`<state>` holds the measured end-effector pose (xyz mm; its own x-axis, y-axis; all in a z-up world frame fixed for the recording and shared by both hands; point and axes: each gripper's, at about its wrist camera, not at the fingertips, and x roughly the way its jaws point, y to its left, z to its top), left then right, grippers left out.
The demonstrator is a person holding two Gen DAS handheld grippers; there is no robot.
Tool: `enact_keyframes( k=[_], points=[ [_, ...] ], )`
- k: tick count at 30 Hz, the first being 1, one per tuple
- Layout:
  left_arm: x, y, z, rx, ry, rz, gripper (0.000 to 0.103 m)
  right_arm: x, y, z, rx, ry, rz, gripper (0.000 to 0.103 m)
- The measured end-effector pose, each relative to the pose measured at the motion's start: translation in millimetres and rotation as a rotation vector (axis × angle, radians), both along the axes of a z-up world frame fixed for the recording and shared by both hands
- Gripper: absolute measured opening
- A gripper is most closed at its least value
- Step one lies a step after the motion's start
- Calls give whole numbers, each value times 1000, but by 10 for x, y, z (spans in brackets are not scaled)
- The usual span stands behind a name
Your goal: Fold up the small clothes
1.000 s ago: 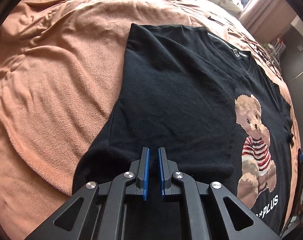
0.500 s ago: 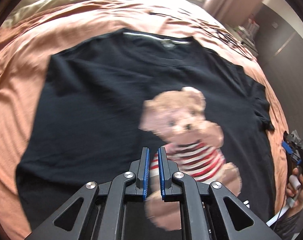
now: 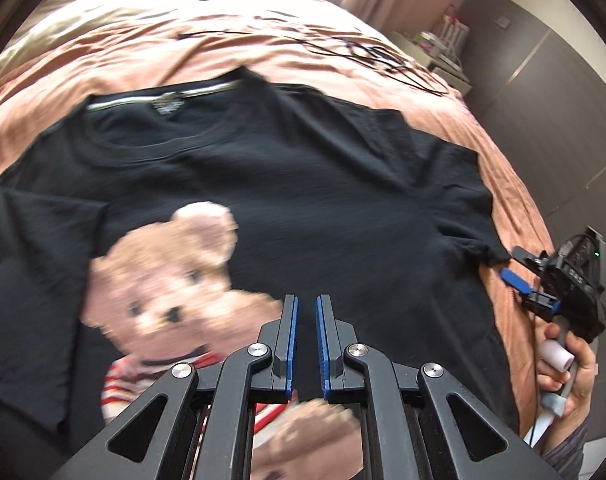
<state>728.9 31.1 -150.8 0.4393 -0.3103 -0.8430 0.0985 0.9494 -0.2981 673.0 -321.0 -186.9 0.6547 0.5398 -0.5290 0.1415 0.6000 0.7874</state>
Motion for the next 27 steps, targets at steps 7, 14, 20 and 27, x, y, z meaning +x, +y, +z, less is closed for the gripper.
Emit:
enact_keyframes(
  k=[7, 14, 20, 27],
  points=[
    [196, -533, -122, -39, 6, -71, 10, 144, -57, -30, -4, 22, -43, 40],
    [319, -1003, -222, -52, 13, -136, 10, 203, -34, 44, -10, -30, -52, 7],
    [376, -1317, -311, -97, 26, -192, 10, 116, 35, 374, -3, -150, -9, 5],
    [397, -1433, -434, -134, 44, -192, 10, -52, 193, 675, -4, -246, 46, 5]
  ],
)
